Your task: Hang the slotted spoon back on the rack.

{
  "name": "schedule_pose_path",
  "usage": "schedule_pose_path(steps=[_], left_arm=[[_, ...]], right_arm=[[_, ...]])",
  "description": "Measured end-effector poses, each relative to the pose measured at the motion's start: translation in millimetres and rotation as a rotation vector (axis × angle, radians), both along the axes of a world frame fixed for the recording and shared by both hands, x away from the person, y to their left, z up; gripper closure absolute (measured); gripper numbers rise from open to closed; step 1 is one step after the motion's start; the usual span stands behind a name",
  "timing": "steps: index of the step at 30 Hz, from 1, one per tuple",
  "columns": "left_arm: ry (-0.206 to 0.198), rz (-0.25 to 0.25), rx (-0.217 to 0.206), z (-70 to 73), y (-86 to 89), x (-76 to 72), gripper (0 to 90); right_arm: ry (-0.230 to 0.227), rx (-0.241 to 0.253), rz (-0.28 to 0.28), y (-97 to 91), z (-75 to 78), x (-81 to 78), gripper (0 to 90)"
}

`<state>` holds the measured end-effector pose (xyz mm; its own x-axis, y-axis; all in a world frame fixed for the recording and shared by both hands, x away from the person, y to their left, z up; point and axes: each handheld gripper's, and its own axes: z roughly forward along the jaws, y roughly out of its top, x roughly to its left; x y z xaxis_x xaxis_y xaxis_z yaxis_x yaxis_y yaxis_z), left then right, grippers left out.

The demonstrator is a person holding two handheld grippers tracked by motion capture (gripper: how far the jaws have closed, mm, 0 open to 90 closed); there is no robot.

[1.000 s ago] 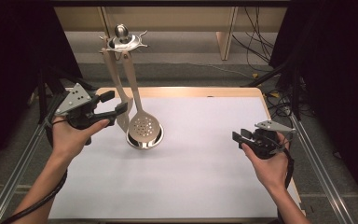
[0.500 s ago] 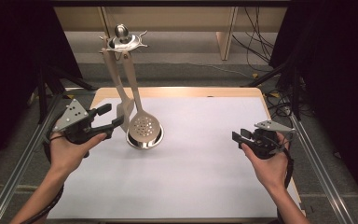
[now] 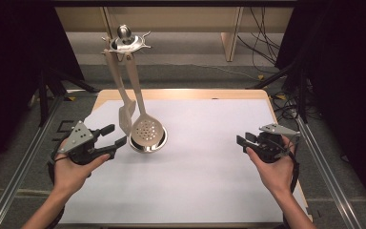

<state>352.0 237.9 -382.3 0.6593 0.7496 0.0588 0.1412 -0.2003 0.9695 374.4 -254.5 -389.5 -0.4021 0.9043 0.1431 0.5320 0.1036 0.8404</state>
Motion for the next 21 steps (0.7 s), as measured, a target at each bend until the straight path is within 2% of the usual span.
schedule_pose_path(steps=[4,5,6,7,9,10,13,14,15,17,19,20,21], left_arm=[[0.015,0.009,-0.011,-14.0,-1.3,-7.6,39.7],[0.023,0.016,-0.015,-16.2,-1.3,-9.5,39.9],[0.018,0.016,-0.021,-20.5,-1.6,-10.7,39.9],[0.019,0.018,-0.018,-22.9,-1.7,-11.9,39.9],[0.024,0.023,-0.024,-29.0,-1.9,-14.6,40.0],[0.029,0.031,-0.026,-33.1,-2.0,-16.4,40.1],[0.028,0.041,-0.036,-41.1,-1.2,-18.3,40.2],[0.042,0.061,-0.030,-43.7,-1.2,-21.6,40.5],[0.041,0.061,-0.032,-46.3,-1.8,-22.4,40.7],[0.047,0.055,-0.036,-49.4,-2.9,-23.2,41.3],[0.052,0.057,-0.031,-51.5,-3.9,-23.4,41.5],[0.059,0.065,-0.027,-51.6,-4.3,-24.3,42.3],[0.061,0.063,-0.030,-52.0,-4.6,-24.5,42.3]], right_arm=[[0.004,-0.002,-0.002,-0.1,-0.3,-0.3,59.8],[0.024,0.017,-0.019,2.1,0.0,-2.1,59.8],[0.007,-0.002,-0.004,0.1,-0.2,-0.9,59.7],[0.013,0.017,0.008,0.7,-1.1,-0.7,59.8],[0.019,-0.008,0.005,0.3,-2.1,-0.2,59.8],[0.022,0.015,0.009,0.4,-3.1,-0.8,59.8],[0.030,0.018,-0.002,1.5,-3.6,-2.2,59.7],[0.004,-0.016,0.001,0.1,-5.2,-0.4,59.7],[0.047,0.023,-0.008,2.0,-4.4,-3.1,59.6],[0.037,0.017,0.001,1.0,-5.9,-2.6,59.6],[0.021,-0.031,0.003,-1.9,-7.1,-1.0,59.4],[0.038,0.010,-0.007,1.3,-9.0,-1.9,58.9],[0.038,0.010,-0.007,1.3,-9.0,-1.9,58.9]])
